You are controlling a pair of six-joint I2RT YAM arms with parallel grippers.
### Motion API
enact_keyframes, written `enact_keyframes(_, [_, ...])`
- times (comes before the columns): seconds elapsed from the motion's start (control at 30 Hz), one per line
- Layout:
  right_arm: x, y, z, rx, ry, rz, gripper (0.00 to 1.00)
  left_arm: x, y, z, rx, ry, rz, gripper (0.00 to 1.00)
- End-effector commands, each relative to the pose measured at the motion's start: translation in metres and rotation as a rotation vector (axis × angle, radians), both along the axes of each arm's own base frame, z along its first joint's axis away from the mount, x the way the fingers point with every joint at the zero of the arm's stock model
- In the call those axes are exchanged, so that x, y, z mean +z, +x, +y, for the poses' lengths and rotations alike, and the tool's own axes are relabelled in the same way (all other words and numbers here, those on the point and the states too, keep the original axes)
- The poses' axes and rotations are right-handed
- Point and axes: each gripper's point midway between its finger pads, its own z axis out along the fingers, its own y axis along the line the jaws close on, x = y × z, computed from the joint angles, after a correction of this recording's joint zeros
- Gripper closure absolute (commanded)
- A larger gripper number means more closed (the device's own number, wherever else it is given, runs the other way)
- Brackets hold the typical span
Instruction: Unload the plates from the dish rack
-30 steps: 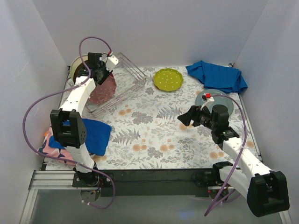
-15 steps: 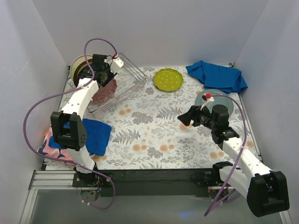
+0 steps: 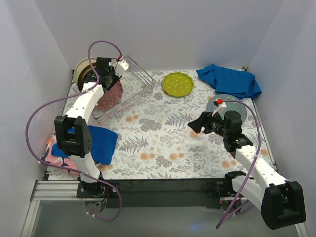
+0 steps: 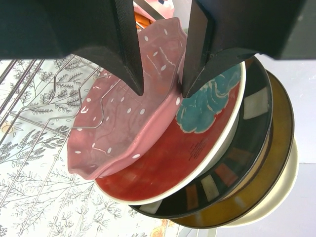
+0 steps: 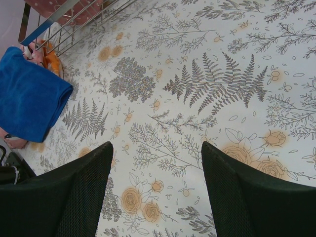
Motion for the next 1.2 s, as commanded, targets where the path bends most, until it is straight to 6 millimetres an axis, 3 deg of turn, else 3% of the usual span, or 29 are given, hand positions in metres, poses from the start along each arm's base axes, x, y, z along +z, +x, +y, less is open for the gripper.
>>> enact_keyframes(0.0, [0.011,0.003,0.001,0.003,0.002,-0.053,0.23,-0.043,-0.029,-0.022,-0.06,-0.088,0.215,0.67])
enact_keyframes(0.27, [0.014,0.004,0.001,0.002,0.005,-0.059,0.23,-0.034,-0.045,-0.027,-0.084,-0.107,0.249,0.67])
enact_keyframes(0.5, [0.014,0.006,0.001,-0.001,0.001,-0.06,0.23,-0.048,-0.055,-0.03,-0.112,-0.134,0.324,0.67])
enact_keyframes(0.67, [0.014,0.006,0.001,-0.001,0.0,-0.059,0.23,-0.048,-0.049,-0.025,-0.093,-0.106,0.321,0.67])
enact_keyframes(0.8, [0.014,0.006,0.001,-0.002,-0.001,-0.06,0.23,-0.047,-0.043,-0.01,-0.039,-0.036,0.278,0.65])
enact_keyframes(1.0, [0.014,0.007,0.0,-0.006,-0.004,-0.062,0.23,-0.048,-0.041,-0.016,-0.07,-0.06,0.278,0.64])
enact_keyframes(1.17, [0.013,0.006,0.0,-0.005,-0.003,-0.06,0.23,-0.055,-0.04,-0.009,-0.028,-0.031,0.289,0.63])
